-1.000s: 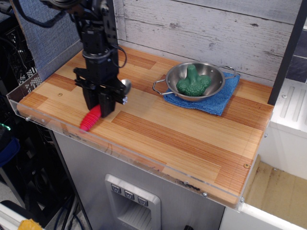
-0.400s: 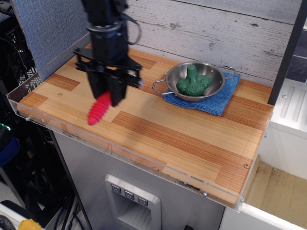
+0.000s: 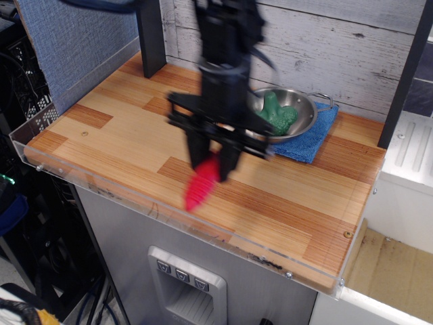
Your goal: Move the spoon and place it just below the towel.
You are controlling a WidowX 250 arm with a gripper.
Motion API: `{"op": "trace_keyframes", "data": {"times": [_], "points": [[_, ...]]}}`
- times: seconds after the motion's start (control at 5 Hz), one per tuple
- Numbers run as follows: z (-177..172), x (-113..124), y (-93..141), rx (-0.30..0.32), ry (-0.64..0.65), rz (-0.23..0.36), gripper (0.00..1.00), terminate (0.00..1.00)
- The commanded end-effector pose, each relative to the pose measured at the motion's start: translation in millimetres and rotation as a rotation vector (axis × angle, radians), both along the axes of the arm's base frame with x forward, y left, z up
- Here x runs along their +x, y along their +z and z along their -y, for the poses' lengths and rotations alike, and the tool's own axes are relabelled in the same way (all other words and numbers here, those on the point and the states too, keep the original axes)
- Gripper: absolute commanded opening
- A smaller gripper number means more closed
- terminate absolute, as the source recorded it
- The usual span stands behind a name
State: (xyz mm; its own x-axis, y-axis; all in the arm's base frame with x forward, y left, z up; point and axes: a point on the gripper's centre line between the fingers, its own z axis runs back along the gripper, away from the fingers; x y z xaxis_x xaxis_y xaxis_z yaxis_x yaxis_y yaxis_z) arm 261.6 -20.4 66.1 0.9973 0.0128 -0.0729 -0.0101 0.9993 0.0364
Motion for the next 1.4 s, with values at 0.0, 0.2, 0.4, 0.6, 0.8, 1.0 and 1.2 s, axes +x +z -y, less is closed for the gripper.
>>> {"op": "trace_keyframes", "data": {"times": [0.0, 0.2, 0.4, 0.6, 0.8, 1.0, 1.2], "points": [[48.3, 4.9, -15.7, 0.04, 0.025, -0.027, 0.0, 0.0], [45.9, 4.4, -14.2, 0.045, 0.044, -0.037, 0.0, 0.0], [45.0, 2.9, -13.7, 0.061, 0.019, -0.054, 0.0, 0.0], [43.8, 2.8, -14.0, 0.06, -0.009, -0.054, 0.0, 0.0], [43.8, 3.1, -13.9, 0.065, -0.035, -0.043, 0.0, 0.0], [42.3, 3.4, -13.9, 0.069, -0.05, -0.049, 0.0, 0.0], [42.2, 1.9, -13.1, 0.071, -0.05, -0.084, 0.0, 0.0]]}}
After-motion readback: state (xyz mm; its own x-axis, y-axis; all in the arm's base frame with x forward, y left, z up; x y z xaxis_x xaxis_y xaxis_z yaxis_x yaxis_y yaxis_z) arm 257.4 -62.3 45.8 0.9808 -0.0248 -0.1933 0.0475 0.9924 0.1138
